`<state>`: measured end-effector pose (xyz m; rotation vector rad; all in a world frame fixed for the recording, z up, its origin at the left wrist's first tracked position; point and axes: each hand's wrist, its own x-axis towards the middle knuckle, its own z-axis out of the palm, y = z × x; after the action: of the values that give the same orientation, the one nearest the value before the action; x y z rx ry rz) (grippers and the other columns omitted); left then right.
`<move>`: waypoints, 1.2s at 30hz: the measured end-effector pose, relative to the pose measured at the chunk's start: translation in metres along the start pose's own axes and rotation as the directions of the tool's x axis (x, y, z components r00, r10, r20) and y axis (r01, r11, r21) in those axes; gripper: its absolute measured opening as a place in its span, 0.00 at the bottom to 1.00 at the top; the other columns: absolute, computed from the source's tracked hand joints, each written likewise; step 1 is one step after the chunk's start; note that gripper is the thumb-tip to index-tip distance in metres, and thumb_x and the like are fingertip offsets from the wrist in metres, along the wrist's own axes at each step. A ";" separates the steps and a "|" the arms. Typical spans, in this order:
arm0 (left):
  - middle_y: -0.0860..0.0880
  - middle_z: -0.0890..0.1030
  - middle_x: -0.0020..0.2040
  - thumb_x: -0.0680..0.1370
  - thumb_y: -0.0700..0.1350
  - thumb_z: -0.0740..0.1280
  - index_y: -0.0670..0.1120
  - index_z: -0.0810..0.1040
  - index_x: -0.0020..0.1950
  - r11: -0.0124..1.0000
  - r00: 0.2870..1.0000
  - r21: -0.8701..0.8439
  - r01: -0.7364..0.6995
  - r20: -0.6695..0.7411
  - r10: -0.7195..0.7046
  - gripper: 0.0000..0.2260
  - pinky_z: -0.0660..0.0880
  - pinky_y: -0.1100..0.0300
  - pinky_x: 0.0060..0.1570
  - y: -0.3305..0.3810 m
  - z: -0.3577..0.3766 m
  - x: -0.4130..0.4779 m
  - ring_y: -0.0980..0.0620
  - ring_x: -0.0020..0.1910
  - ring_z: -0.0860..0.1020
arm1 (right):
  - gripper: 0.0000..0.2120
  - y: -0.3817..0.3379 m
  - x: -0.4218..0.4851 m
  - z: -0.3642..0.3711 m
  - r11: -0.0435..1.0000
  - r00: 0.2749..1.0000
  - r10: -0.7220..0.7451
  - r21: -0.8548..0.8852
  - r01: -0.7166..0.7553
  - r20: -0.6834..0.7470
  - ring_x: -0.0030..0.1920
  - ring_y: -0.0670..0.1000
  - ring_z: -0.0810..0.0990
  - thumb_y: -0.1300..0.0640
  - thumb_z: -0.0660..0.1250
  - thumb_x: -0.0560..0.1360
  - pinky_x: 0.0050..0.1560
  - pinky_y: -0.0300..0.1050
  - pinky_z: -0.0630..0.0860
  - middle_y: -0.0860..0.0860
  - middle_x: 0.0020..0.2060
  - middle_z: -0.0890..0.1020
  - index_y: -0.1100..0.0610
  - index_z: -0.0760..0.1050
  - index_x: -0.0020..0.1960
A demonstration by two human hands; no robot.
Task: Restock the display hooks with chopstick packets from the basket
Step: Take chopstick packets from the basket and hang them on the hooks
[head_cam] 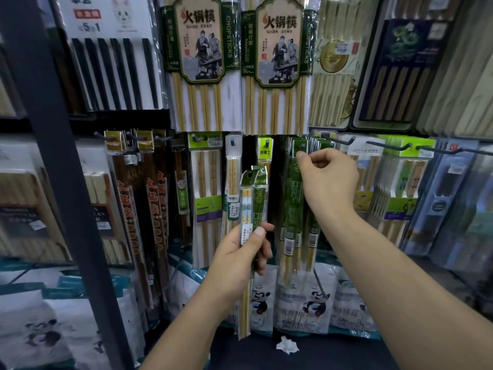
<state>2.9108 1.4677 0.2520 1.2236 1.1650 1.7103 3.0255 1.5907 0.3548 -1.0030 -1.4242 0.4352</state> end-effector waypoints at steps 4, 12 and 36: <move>0.50 0.79 0.36 0.85 0.45 0.61 0.48 0.82 0.58 1.000 1.000 0.009 -0.008 -0.002 0.008 0.10 0.74 0.61 0.33 0.000 -0.002 0.000 0.53 0.32 0.74 | 0.10 0.002 -0.004 -0.002 1.000 1.000 -0.017 -0.007 0.017 -0.008 0.33 0.40 0.77 0.45 0.71 0.77 0.33 0.36 0.68 0.43 0.33 0.79 0.48 0.77 0.41; 0.51 0.79 0.35 0.85 0.45 0.61 0.49 0.81 0.61 1.000 0.999 -0.024 0.004 0.038 -0.003 0.10 0.72 0.61 0.31 0.003 0.003 0.000 0.54 0.32 0.73 | 0.08 -0.005 -0.041 -0.014 0.959 0.959 -0.070 0.284 -0.012 0.276 0.31 0.37 0.76 0.51 0.70 0.79 0.33 0.29 0.71 0.41 0.33 0.82 0.48 0.82 0.42; 0.54 0.72 0.32 0.86 0.44 0.61 0.56 0.84 0.45 0.998 0.998 -0.005 0.068 0.003 -0.068 0.16 0.63 0.61 0.29 0.003 0.002 0.002 0.57 0.29 0.68 | 0.19 -0.007 -0.003 -0.010 0.941 0.988 0.097 0.313 -0.129 0.116 0.27 0.46 0.63 0.52 0.68 0.80 0.46 0.38 0.73 0.44 0.22 0.64 0.64 0.73 0.37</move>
<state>2.9117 1.4692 0.2554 1.1691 1.1865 1.6602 3.0319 1.5816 0.3595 -0.8091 -1.3336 0.7852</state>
